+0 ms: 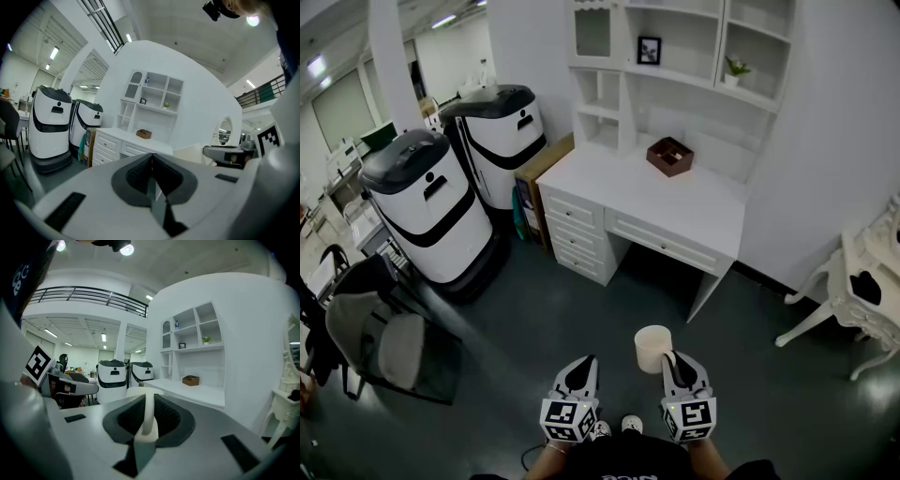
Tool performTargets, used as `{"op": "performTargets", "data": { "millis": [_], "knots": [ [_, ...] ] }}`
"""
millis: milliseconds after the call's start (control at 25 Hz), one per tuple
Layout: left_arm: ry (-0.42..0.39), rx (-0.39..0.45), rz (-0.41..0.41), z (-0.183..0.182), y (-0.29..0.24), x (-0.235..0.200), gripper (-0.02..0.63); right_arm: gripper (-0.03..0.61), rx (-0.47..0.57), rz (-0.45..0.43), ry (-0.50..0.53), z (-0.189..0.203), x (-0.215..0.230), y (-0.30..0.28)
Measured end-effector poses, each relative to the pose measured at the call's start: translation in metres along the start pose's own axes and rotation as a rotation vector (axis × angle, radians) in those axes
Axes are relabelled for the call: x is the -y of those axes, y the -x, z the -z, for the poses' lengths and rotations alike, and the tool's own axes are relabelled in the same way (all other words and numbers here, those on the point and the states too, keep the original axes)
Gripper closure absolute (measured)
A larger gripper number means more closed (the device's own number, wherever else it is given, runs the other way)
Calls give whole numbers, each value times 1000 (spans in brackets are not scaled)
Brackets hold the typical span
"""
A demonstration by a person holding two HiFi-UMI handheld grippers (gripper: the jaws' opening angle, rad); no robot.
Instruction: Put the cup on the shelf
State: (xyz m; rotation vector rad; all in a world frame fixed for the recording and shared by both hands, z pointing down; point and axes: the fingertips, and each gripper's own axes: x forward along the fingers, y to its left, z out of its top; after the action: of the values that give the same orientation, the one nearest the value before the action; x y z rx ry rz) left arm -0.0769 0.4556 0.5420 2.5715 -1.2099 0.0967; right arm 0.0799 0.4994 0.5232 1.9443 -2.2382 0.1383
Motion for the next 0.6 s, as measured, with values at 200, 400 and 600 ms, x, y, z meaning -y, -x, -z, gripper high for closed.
{"op": "performTargets", "data": {
  "millis": [200,400,600],
  "knots": [
    [21,16,28,-6,3,-13,525,520,8,6,-15,-2,-9,-8],
    [6,-2,46,-4,5,-26,385,520,21,12,-26,-3,-20,-15],
    [-23,-26,75,-1,6,-29,371,520,8,26,-34,1,-27,-24]
  ]
}}
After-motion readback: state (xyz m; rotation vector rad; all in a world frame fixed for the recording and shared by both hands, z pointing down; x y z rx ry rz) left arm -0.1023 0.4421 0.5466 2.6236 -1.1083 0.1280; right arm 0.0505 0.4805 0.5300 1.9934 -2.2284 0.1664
